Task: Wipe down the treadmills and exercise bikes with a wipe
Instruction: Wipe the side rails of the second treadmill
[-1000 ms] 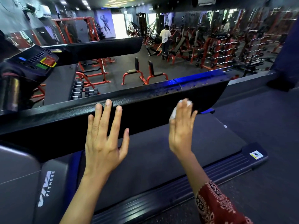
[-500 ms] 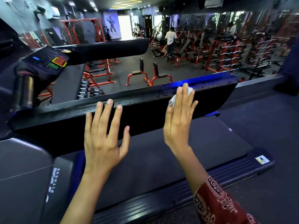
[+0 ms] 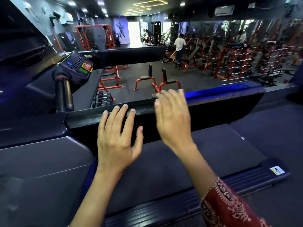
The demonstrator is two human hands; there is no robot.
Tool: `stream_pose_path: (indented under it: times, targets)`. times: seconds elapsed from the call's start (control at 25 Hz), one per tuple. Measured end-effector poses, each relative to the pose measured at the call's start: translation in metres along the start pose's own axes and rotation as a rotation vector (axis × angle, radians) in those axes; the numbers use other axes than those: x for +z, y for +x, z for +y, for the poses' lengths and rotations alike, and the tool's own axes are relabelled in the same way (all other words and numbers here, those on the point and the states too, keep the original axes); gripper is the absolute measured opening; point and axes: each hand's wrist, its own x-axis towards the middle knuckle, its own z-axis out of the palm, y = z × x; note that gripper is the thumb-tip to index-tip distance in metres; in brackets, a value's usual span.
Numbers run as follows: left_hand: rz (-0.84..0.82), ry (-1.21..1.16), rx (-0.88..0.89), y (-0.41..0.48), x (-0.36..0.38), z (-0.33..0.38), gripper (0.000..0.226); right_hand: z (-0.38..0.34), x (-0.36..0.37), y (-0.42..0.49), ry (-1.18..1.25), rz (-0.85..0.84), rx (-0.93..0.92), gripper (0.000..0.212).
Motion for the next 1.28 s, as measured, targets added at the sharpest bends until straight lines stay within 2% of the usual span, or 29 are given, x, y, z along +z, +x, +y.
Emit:
stream_pose_path:
  times: [0.08, 0.16, 0.28, 0.36, 0.48, 0.56, 0.64, 0.76, 0.84, 0.88, 1.0, 1.08, 1.2, 1.28]
  targets:
    - [-0.007, -0.037, 0.019, 0.004, 0.001, -0.001, 0.036, -0.016, 0.0, -0.004, 0.048, -0.094, -0.195, 0.039]
    - [-0.023, -0.059, 0.037, 0.006, 0.001, -0.003, 0.036, 0.009, -0.01, 0.0, 0.021, -0.127, -0.239, 0.04]
    - [-0.036, -0.068, 0.023, 0.008, 0.0, 0.0, 0.036, 0.047, -0.025, 0.007, -0.101, -0.043, 0.01, 0.039]
    - [-0.037, -0.064, 0.017, 0.009, 0.002, 0.003, 0.037, 0.039, -0.02, 0.009, -0.118, -0.006, 0.074, 0.04]
    - [-0.04, -0.073, 0.016, 0.014, 0.008, 0.009, 0.037, 0.011, -0.009, 0.006, 0.023, -0.087, -0.145, 0.04]
    - [-0.039, -0.083, 0.004, 0.019, 0.014, 0.017, 0.037, 0.028, -0.019, 0.01, 0.048, -0.134, -0.25, 0.04]
    - [-0.038, -0.084, -0.007, 0.024, 0.023, 0.035, 0.037, 0.078, -0.032, 0.013, -0.04, -0.1, -0.182, 0.038]
    - [-0.052, -0.076, -0.016, 0.033, 0.042, 0.07, 0.039, 0.162, -0.059, 0.017, -0.172, -0.027, 0.081, 0.039]
    - [-0.064, -0.077, -0.001, 0.04, 0.054, 0.089, 0.04, 0.172, -0.059, 0.018, -0.195, -0.01, 0.177, 0.04]
    - [-0.068, -0.077, 0.008, 0.042, 0.059, 0.096, 0.04, 0.161, -0.054, 0.02, -0.164, -0.015, 0.139, 0.04]
    - [-0.075, -0.066, 0.024, 0.049, 0.072, 0.115, 0.04, 0.133, -0.047, 0.011, 0.018, -0.134, -0.193, 0.045]
    - [-0.071, -0.062, 0.02, 0.053, 0.08, 0.129, 0.04, 0.163, -0.059, 0.018, 0.003, -0.177, -0.27, 0.047]
    - [-0.077, -0.066, 0.014, 0.058, 0.089, 0.148, 0.04, 0.223, -0.076, 0.024, -0.087, -0.082, 0.008, 0.043]
    - [-0.084, -0.059, 0.013, 0.06, 0.094, 0.159, 0.041, 0.224, -0.076, 0.022, -0.082, -0.044, 0.123, 0.042]
